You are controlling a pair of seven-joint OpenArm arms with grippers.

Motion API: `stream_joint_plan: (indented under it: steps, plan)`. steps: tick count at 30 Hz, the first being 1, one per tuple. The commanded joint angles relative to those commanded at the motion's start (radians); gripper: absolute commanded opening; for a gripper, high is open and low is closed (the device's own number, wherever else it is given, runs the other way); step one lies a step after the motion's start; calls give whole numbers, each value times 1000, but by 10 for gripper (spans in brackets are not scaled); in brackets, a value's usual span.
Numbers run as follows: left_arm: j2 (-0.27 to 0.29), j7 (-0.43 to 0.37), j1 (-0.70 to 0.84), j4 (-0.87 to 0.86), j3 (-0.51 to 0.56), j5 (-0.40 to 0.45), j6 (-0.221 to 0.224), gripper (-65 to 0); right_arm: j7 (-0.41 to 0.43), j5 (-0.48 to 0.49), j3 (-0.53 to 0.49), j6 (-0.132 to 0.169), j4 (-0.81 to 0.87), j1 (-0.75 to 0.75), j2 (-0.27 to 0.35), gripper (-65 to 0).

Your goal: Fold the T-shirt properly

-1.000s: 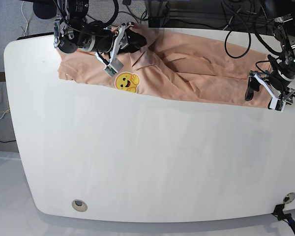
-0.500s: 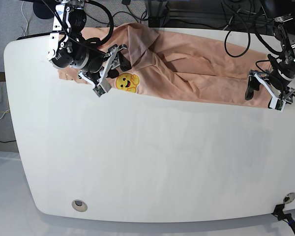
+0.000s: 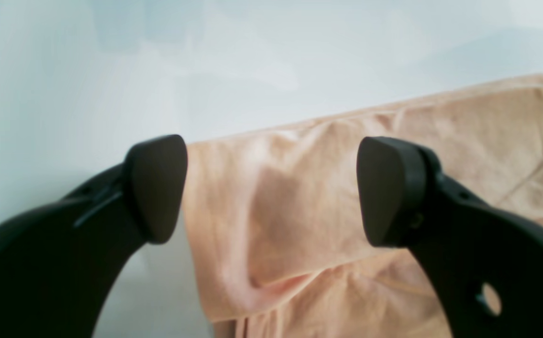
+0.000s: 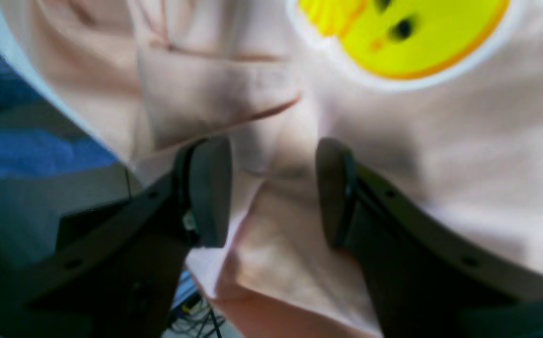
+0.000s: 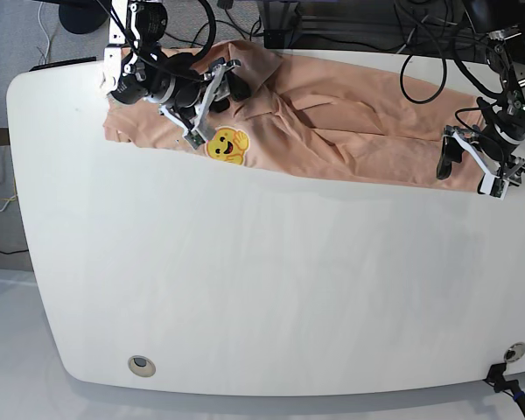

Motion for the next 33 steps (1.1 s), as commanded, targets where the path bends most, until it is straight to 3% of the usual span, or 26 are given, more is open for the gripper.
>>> stream_joint_plan:
  steps: [9, 11, 14, 18, 25, 27, 33]
  plan:
    - [0, 0, 0, 0, 0, 0, 0, -116, 0, 3, -14, 0, 3, 21, -18, -371]
    - [0, 0, 0, 0, 0, 0, 0, -116, 0, 5, -14, 2, 3, 23, -18, -441]
    - [0, 0, 0, 0, 0, 0, 0, -116, -2, 5, -15, 6, 5, 25, -20, -635]
    - [0, 0, 0, 0, 0, 0, 0, -116, -9, 9, -18, 9, 61, 14, -20, -650]
    - [0, 0, -2, 0, 2, 0, 0, -116, -54, 315, -17, 2, 86, -31, 23, -650]
    - [0, 0, -2, 0, 2, 0, 0, -116, -55, 342, -14, 2, 87, -49, 31, -650]
    - [-3, 0, -2, -2, 2, 0, 0, -116, -92, 450, -64, 2, 87, -75, 132, -650]
